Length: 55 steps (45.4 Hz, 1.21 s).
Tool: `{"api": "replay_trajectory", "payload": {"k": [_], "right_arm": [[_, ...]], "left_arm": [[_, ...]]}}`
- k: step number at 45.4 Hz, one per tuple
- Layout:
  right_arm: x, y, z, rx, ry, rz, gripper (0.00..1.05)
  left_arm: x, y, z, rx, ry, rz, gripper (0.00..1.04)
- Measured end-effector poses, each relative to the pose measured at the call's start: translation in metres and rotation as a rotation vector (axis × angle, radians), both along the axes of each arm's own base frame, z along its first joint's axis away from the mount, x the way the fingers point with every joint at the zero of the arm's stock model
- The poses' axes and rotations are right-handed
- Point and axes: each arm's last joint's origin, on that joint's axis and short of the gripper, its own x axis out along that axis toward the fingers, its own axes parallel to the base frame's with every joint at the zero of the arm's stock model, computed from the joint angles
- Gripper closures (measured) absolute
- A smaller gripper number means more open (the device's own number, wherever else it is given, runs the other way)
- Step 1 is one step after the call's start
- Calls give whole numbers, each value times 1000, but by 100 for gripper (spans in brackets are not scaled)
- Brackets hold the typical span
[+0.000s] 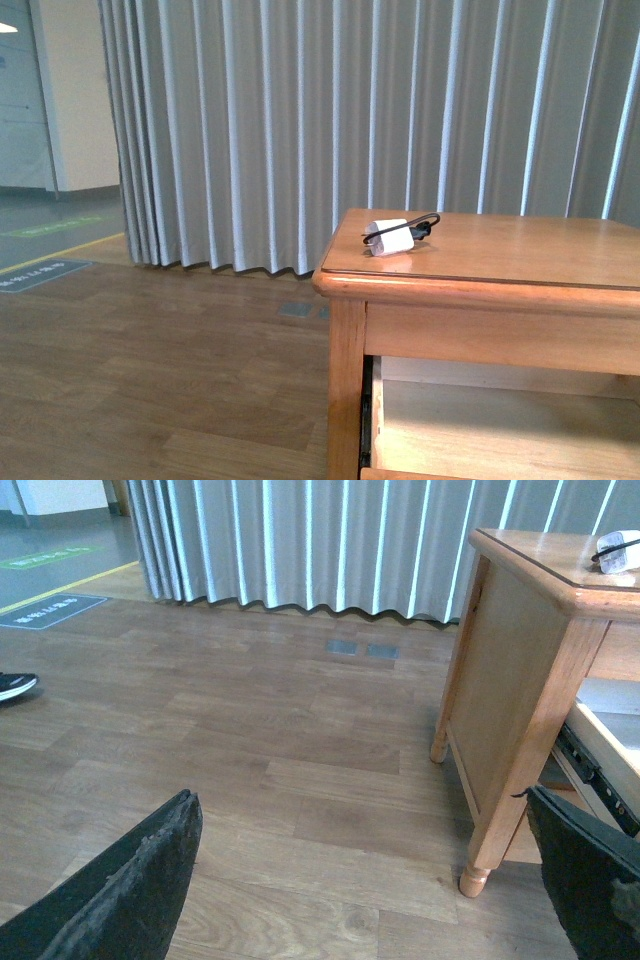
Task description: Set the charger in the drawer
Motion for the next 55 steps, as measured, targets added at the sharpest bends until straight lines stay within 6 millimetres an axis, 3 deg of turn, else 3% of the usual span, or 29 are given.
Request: {"api": "replay_trajectory", "payload": {"k": [4,8,13,16,22,32,38,46,55], "right_arm": [[0,0,0,0,0,0,8],[0,0,0,0,0,0,8],[0,0,0,1,0,1,8],[0,0,0,1,0,1,8],[0,0,0,1,0,1,8],[0,0,0,1,0,1,8],[0,0,0,1,0,2,8],[0,0,0,1,0,2,8],[0,0,0,1,0,1,8]], "left_arm": [[0,0,-1,-13,11,17,6],[6,-1,-4,-194,97,146,6],[25,-8,22,-289,65,65,6],[47,-19,49,-276,47,-22,6],[96,-44,83,-194,83,-122,6],[193,-98,115,-98,148,-224,6],[258,-142,113,-73,208,-290,6],[316,-184,104,-89,266,-331,6],[353,-219,101,-87,279,-368,6]]}}
